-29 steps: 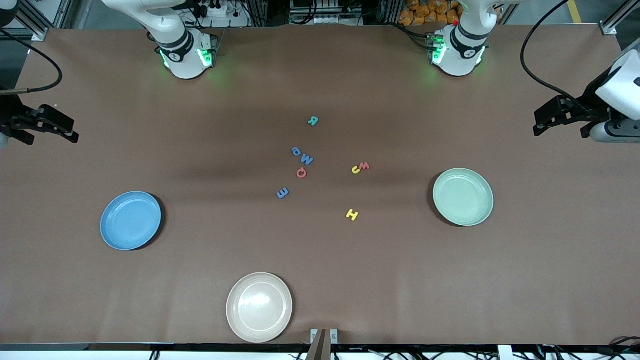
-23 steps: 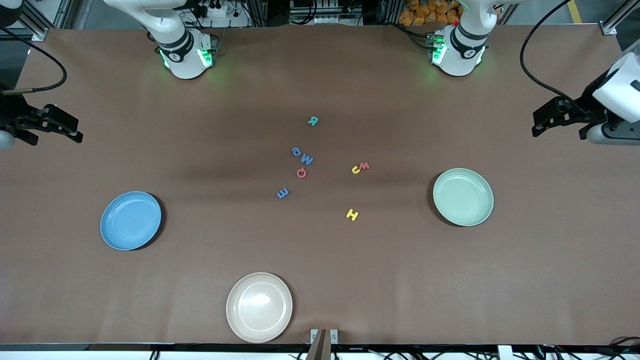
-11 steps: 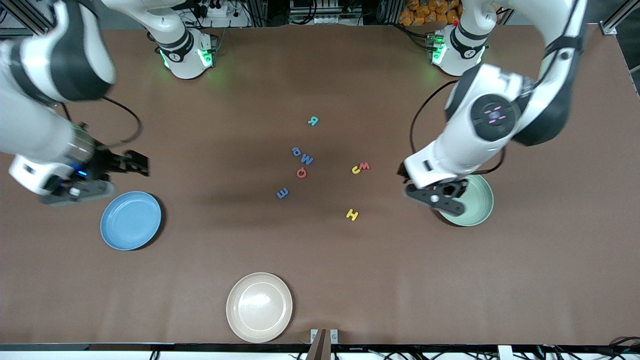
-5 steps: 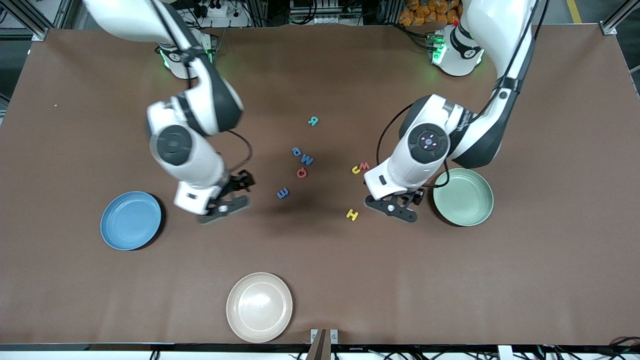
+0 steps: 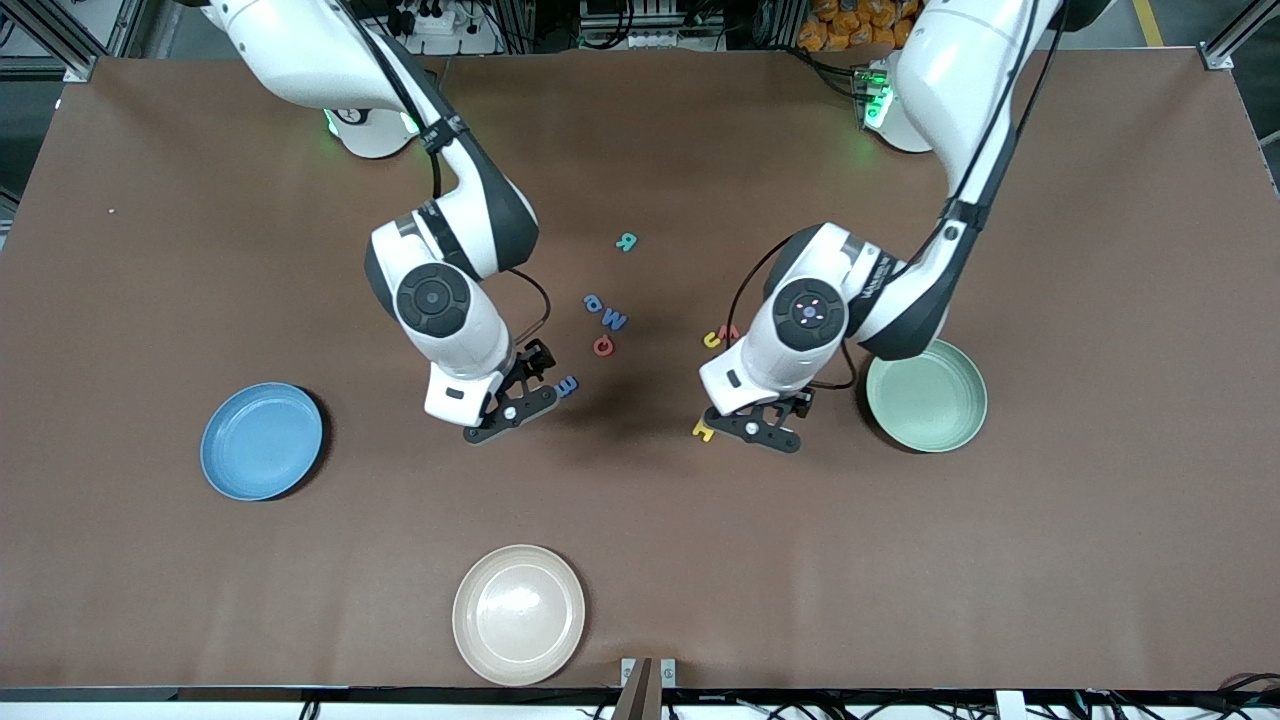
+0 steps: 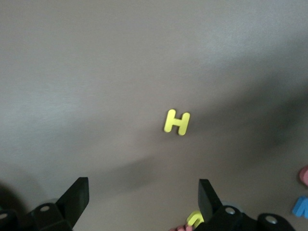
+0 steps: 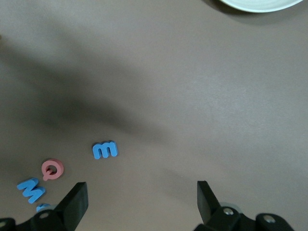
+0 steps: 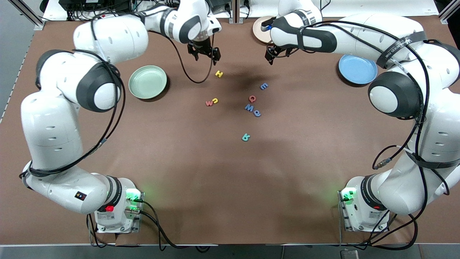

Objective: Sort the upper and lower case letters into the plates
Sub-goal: 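Grasp the yellow H with the left gripper while the right gripper lowers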

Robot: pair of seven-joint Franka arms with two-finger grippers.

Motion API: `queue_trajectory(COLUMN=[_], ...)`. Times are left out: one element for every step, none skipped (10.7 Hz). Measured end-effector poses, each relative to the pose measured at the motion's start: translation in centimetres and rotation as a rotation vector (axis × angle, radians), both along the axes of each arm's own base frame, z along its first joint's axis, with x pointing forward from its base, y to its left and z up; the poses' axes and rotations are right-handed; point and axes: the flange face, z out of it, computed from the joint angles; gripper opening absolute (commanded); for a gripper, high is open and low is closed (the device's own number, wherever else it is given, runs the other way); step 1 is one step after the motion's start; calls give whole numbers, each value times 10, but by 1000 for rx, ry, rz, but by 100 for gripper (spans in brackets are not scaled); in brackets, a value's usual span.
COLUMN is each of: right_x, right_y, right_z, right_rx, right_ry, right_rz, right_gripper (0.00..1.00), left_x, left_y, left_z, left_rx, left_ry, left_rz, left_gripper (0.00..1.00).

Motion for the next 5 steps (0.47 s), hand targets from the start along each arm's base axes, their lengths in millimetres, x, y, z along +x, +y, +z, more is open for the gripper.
queue_trajectory(right_x=[-1, -2, -5, -7, -6], right_y=[0, 2, 4, 6, 6], right_z=[-5, -11, -17, -27, -40], right_rx=[-4, -8, -14, -18, -15], right_ry=[7, 15, 24, 32, 24], right_rz=[4, 11, 17, 20, 20], right_gripper=[100, 100, 100, 100, 100], left_x=[-4, -8, -10, -11, -11], left_y=[-8, -17, -21, -24, -26], left_z=[-12, -22, -31, -39, -46], left_rx=[-4, 0, 13, 23, 20], left_ry=[-3, -7, -21, -34, -47], left_rz=[9, 12, 6, -1, -6], left_gripper=[100, 100, 100, 100, 100])
